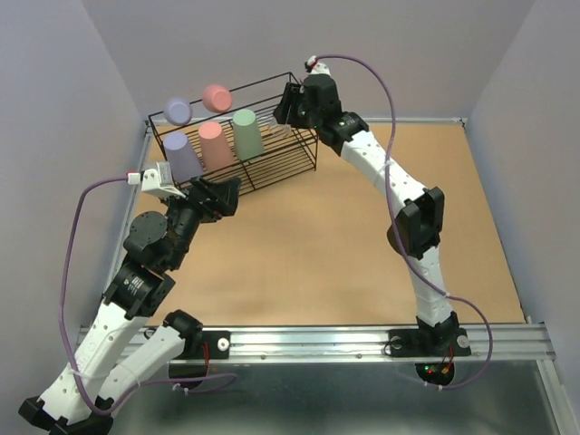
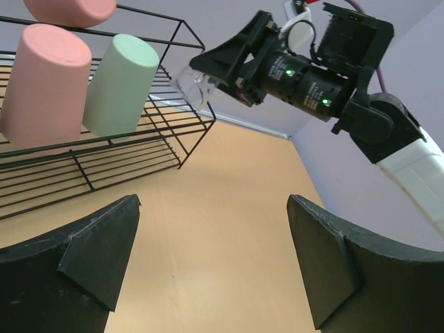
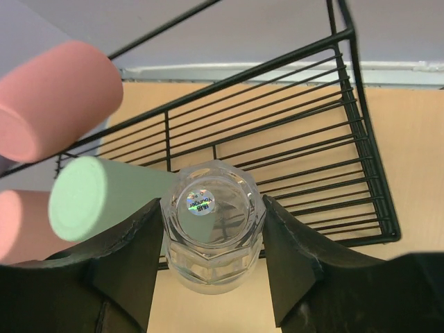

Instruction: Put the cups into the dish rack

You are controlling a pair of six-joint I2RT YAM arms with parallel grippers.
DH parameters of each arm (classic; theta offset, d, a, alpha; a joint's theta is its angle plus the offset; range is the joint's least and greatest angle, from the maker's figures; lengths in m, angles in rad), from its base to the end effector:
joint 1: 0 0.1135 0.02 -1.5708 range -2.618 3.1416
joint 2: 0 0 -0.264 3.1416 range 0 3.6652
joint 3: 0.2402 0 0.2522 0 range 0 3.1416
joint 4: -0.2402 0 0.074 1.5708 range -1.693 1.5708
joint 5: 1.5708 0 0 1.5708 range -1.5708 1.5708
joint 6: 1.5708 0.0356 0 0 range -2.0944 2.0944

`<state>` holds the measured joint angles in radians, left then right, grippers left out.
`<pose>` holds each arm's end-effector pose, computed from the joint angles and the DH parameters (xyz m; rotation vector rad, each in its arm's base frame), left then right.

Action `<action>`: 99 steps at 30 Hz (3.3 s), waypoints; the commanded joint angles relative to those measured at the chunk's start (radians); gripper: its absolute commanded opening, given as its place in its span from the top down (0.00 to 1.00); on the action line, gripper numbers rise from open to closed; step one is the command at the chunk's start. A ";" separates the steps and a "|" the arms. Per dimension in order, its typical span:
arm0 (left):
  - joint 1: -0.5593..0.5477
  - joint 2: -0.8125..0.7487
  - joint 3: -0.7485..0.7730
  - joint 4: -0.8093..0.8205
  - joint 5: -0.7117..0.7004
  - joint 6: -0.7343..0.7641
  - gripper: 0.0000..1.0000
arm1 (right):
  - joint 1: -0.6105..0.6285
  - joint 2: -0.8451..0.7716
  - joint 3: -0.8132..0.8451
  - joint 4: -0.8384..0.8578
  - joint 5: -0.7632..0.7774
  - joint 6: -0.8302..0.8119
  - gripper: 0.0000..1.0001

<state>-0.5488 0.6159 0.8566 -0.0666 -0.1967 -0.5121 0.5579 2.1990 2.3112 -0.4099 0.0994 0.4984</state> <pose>0.1191 -0.0647 0.4015 -0.1419 1.4340 -0.7407 0.4400 0.2704 0.3820 0.0134 1.9162 0.6311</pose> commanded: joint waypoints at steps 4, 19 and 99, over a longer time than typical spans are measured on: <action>-0.002 0.004 -0.016 0.010 0.019 0.015 0.01 | 0.027 0.083 0.143 -0.006 0.207 -0.121 1.00; -0.002 -0.022 -0.050 0.004 0.013 0.029 0.01 | 0.048 0.212 0.225 0.016 0.330 -0.218 1.00; 0.001 0.120 -0.071 0.123 -0.293 0.107 0.01 | 0.097 -1.537 -1.398 -0.027 0.309 0.170 0.00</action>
<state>-0.5484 0.7200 0.8089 -0.0170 -0.3855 -0.4168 0.6495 0.7464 0.9863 -0.3965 0.4213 0.5800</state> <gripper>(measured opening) 0.986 0.998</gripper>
